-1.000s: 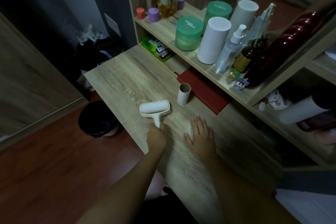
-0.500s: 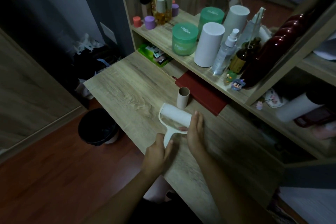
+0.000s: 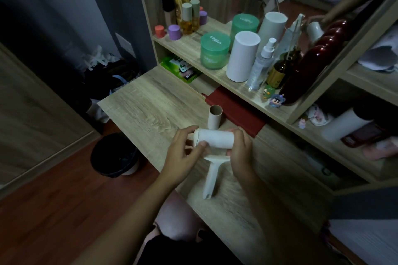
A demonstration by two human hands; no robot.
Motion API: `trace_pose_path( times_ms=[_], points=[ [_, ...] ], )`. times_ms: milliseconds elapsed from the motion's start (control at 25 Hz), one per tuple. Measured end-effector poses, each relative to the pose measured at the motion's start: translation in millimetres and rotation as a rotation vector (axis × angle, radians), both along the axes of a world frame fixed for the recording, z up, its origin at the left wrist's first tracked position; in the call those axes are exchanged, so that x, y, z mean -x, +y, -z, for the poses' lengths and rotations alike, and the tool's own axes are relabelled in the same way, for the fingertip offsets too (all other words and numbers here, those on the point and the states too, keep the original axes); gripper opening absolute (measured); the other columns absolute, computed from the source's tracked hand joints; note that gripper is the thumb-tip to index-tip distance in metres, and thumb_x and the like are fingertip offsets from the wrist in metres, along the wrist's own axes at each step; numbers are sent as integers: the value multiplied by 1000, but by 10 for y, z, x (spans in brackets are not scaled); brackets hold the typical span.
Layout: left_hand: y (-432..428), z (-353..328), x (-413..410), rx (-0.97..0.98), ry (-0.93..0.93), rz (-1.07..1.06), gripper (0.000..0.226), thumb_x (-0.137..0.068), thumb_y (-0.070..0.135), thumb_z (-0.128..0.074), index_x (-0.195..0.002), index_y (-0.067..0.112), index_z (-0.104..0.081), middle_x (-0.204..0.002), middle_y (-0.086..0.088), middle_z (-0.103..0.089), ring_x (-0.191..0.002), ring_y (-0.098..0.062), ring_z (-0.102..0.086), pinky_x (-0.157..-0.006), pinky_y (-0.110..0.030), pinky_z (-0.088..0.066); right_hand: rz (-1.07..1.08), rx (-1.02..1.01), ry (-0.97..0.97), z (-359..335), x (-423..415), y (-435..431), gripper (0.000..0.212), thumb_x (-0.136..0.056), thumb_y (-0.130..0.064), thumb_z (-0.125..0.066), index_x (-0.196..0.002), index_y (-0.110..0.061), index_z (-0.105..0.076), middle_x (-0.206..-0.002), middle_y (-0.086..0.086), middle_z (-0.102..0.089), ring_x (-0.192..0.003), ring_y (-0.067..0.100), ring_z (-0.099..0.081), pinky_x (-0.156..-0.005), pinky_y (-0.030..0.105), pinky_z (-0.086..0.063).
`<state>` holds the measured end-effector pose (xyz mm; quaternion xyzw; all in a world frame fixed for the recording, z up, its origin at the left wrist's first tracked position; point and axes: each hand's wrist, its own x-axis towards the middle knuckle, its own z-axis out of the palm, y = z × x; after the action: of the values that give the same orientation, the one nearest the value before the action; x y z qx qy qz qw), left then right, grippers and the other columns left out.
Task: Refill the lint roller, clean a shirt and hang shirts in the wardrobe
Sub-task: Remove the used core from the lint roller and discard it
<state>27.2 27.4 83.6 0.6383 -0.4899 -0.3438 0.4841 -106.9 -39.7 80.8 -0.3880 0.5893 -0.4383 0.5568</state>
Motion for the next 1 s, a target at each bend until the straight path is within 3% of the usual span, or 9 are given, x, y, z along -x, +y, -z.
trace_pose_path(
  times_ms=[160, 280, 400, 600, 760, 1000],
  points=[
    [8, -114, 58, 86, -20, -14, 41, -76, 33, -73, -114, 29, -56, -106, 12, -54, -90, -2, -58, -68, -13, -50, 9, -13, -61, -93, 31, -54, 26, -92, -13, -38, -72, -18, -55, -82, 2, -56, -79, 19, -56, -58, 27, -44],
    [18, -125, 86, 112, 11, -69, 38, -74, 30, -77, -107, 28, -59, -104, 8, -59, -86, -6, -61, -65, -16, -52, -2, 44, -10, -113, 24, -101, 27, -89, -14, -39, -67, -18, -54, -78, 2, -55, -79, 21, -55, -59, 27, -43],
    [13, -150, 77, 47, 134, -75, 39, -70, 35, -77, -103, 26, -58, -105, 7, -59, -79, -14, -61, -66, -29, -56, -35, 95, 63, -119, 35, -120, 23, -81, -22, -39, -64, -20, -54, -77, 1, -56, -80, 22, -55, -61, 29, -45],
    [-4, -202, 2, -64, 420, 91, 34, -72, 18, -75, -95, 20, -49, -88, -6, -56, -78, -22, -58, -72, -32, -53, -151, 181, 183, -200, 87, -198, 23, -74, -29, -36, -65, -19, -54, -77, 1, -58, -76, 18, -56, -60, 28, -43],
    [-54, -272, -7, -56, 560, 142, 41, -67, 19, -76, -92, 19, -44, -74, 6, -64, -78, -25, -62, -77, -38, -51, -151, 208, 197, -266, 71, -225, 24, -73, -31, -35, -64, -21, -55, -77, 2, -59, -78, 22, -56, -59, 27, -42],
    [-73, -326, 82, 9, 546, 152, 36, -75, 8, -67, -94, 14, -38, -79, 8, -70, -73, -19, -68, -67, -26, -54, -110, 262, 220, -313, 145, -253, 24, -75, -30, -37, -60, -25, -55, -73, -1, -58, -82, 31, -59, -65, 39, -48]
  ],
)
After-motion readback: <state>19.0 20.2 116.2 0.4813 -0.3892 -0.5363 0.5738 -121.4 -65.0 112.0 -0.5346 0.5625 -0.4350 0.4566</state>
